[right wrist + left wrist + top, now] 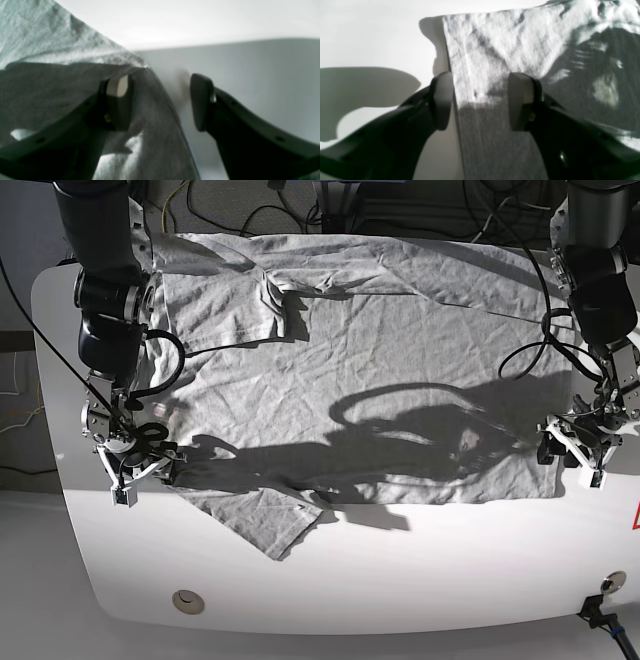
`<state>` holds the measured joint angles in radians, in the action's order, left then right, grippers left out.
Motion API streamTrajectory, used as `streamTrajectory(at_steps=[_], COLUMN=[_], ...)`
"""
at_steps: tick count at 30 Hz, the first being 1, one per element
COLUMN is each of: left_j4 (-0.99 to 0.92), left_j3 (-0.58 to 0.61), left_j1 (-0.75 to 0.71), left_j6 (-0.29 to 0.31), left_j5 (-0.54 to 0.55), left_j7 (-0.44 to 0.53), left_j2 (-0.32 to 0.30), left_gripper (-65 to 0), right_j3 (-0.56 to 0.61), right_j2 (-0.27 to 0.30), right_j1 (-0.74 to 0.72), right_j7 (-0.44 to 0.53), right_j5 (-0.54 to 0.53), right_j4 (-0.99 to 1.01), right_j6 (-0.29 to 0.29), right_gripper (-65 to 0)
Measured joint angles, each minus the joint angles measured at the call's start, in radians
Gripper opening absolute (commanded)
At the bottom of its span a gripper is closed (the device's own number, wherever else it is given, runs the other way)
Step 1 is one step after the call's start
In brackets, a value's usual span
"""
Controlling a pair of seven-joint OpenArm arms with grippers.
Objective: Fold the T-shirt properly
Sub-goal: 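Lower both grippers and pinch the opposite edge of the shirt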
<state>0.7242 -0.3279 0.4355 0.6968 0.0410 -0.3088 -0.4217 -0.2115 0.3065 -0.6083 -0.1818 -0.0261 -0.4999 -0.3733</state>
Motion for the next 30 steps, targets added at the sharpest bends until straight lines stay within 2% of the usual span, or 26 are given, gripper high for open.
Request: streamTrajectory(at_steps=[6,8,10,14,21,24,30], left_j4=[0.002,0.002,0.002,0.005,0.003,0.000,-0.132], left_j3=[0.000,-0.001,-0.001,-0.001,-0.004,0.000,0.037], left_j1=[-0.003,-0.003,-0.009,-0.034,-0.028,-0.025,0.024], left_j6=[0.000,-0.001,0.000,0.000,0.000,-0.062,-0.067], left_j5=[0.000,0.000,0.002,-0.001,0.000,0.000,-0.002], left_j7=[-0.001,0.000,0.005,0.002,0.003,0.003,0.011], left_j2=[-0.017,-0.027,-0.036,-0.042,-0.042,-0.039,-0.036], left_gripper=[-32.1,-32.1,-32.1,-32.1,-31.8,-31.8,-31.8], right_j3=[-0.003,-0.003,-0.003,-0.003,-0.004,-0.004,-0.003], right_j2=[-0.063,-0.066,-0.065,-0.060,-0.060,-0.060,-0.060], right_j1=[0.008,0.008,0.010,0.011,0.011,0.013,0.031], right_j7=[0.041,0.037,0.040,0.034,0.028,0.028,0.043], right_j5=[-0.004,-0.004,-0.004,-0.004,-0.006,-0.006,-0.012], right_j4=[-0.006,-0.006,-0.006,-0.006,-0.006,-0.006,-0.022], right_j6=[0.006,0.002,0.002,0.006,0.002,0.002,0.002], right_gripper=[-29.5,-30.8,-38.8,-65.0,-65.0,-65.0,-65.0])
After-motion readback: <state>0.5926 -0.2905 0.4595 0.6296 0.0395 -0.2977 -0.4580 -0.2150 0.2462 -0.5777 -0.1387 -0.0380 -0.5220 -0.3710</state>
